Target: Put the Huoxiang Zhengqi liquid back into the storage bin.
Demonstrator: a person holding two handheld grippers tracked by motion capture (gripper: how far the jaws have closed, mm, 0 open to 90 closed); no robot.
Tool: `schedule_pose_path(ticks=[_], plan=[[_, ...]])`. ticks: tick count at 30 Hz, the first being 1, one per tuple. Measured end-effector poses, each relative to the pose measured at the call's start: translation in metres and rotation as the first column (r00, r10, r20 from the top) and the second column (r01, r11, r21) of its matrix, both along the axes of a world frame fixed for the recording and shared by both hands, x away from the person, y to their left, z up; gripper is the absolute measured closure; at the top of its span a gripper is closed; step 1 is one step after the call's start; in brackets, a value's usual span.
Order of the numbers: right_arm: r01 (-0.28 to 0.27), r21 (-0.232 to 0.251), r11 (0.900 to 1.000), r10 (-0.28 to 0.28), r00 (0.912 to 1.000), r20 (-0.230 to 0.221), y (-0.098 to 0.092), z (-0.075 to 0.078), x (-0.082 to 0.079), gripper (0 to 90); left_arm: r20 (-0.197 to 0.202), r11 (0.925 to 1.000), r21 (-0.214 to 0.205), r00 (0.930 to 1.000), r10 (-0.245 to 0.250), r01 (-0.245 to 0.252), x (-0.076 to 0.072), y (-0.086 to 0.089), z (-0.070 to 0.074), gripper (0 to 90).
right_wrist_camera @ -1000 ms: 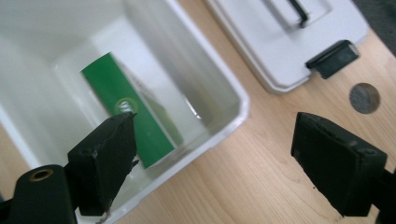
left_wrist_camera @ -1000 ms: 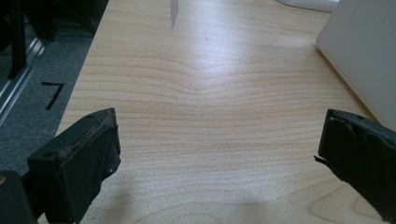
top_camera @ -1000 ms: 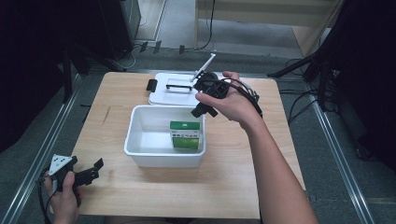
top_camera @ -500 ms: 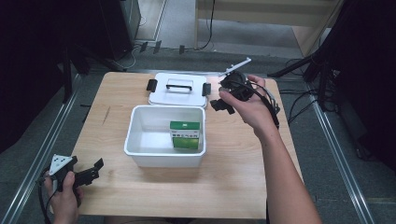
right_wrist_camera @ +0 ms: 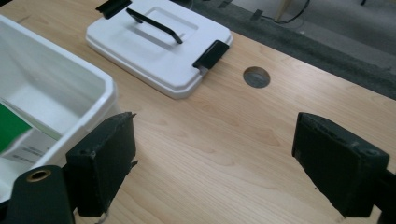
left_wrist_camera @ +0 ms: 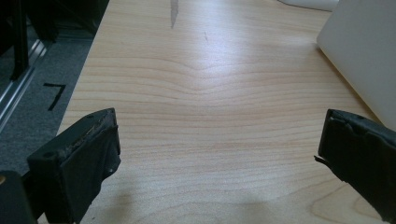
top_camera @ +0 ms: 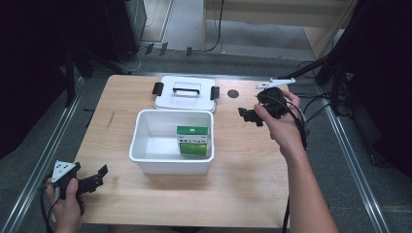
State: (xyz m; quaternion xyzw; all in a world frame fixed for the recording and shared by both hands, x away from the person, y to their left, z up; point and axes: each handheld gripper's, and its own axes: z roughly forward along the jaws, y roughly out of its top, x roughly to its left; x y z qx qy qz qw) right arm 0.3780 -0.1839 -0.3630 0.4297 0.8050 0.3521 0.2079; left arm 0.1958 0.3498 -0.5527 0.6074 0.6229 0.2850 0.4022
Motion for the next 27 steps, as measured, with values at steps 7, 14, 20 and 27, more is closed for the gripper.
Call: schedule_pose_path(ticks=[7,14,20,27], plan=[[0.056,0.049,0.9972,-0.058,0.9972,0.046,-0.029,-0.014,-0.014,13.8,0.001,1.0000,-0.002,1.0000,0.000,0.000,0.000,0.000,0.000,0.0],[0.094,0.093,0.9912,-0.101,0.9921,0.074,-0.058,-0.037,-0.029,13.9,0.001,1.0000,-0.001,1.0000,0.002,-0.002,0.000,0.000,0.000,0.0],[0.119,0.124,0.9851,-0.130,0.9884,0.079,-0.080,-0.057,-0.042,14.0,0.000,1.0000,0.001,1.0000,0.003,-0.003,0.000,0.000,0.000,0.0],[0.147,0.154,0.9771,-0.160,0.9842,0.076,-0.098,-0.080,-0.058,13.9,0.004,1.0000,0.002,1.0000,0.005,-0.005,-0.001,-0.001,0.000,0.0]])
